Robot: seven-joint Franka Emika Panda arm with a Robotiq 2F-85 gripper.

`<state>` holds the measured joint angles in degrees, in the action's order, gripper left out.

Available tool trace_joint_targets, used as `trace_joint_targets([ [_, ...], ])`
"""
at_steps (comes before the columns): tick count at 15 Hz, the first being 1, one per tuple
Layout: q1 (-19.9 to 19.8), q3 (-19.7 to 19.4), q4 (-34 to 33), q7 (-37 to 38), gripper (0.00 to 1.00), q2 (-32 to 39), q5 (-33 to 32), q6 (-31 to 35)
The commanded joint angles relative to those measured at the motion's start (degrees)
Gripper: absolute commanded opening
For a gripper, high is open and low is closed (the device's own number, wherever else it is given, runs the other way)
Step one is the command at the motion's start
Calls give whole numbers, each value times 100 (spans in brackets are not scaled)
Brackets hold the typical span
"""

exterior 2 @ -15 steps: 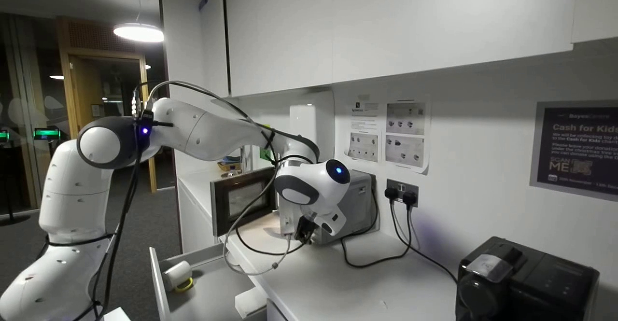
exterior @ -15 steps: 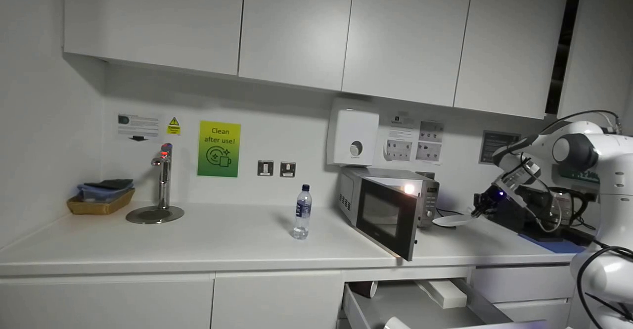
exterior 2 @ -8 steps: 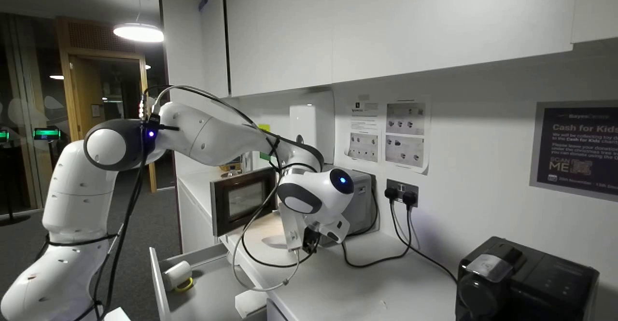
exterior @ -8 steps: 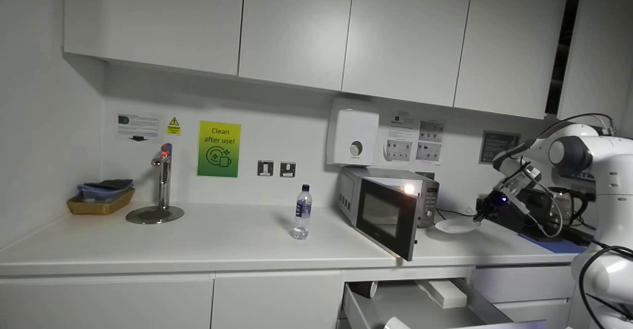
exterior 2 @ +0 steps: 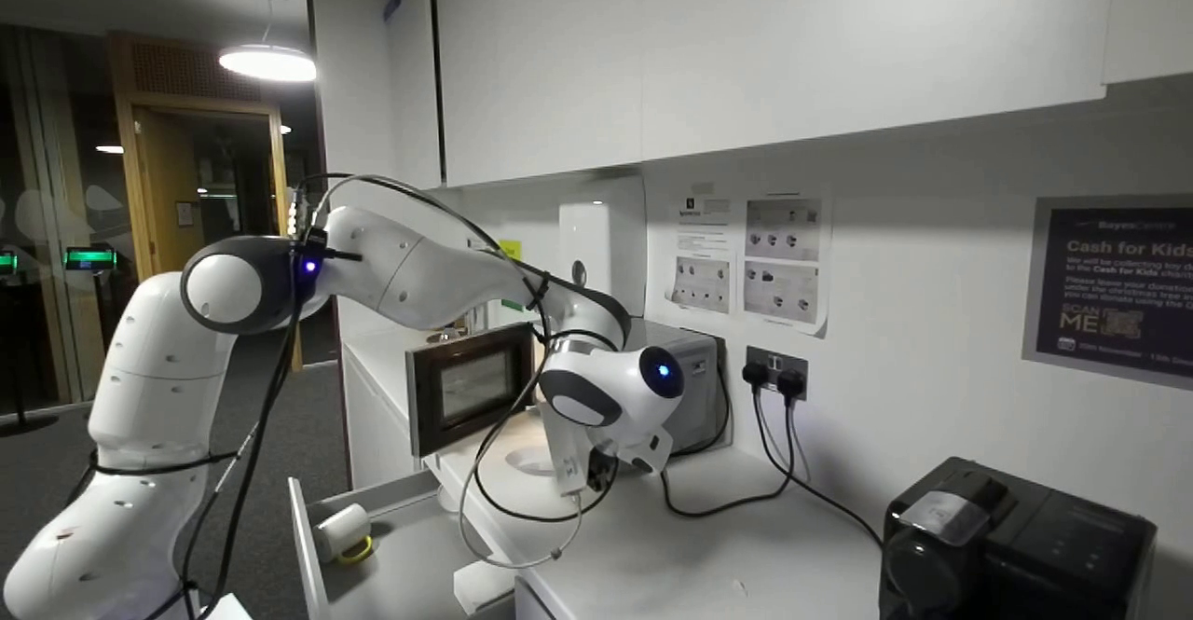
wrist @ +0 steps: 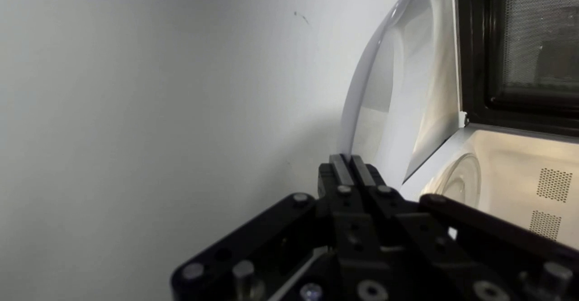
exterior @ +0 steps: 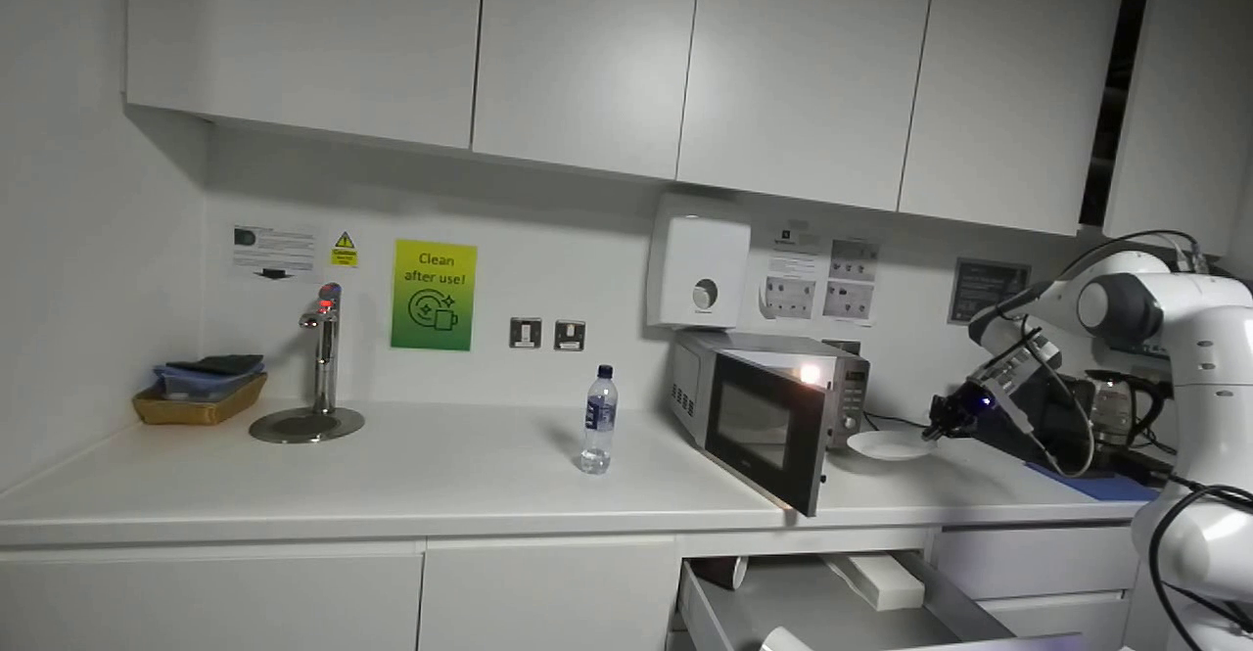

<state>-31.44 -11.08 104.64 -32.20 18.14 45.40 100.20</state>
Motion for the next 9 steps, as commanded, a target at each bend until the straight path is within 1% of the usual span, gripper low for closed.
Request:
trace_joint_targets([
  [1, 118, -135, -144, -191, 1, 115, 259, -76],
  [4, 159, -138, -97, -238, 1, 139, 333, 21],
  [5, 192, -160, -94, -108, 1, 114, 320, 81],
  [6, 207, -178, -32, -125, 4, 151, 161, -30],
  [9, 219, -190, -32, -124, 4, 151, 180, 34],
])
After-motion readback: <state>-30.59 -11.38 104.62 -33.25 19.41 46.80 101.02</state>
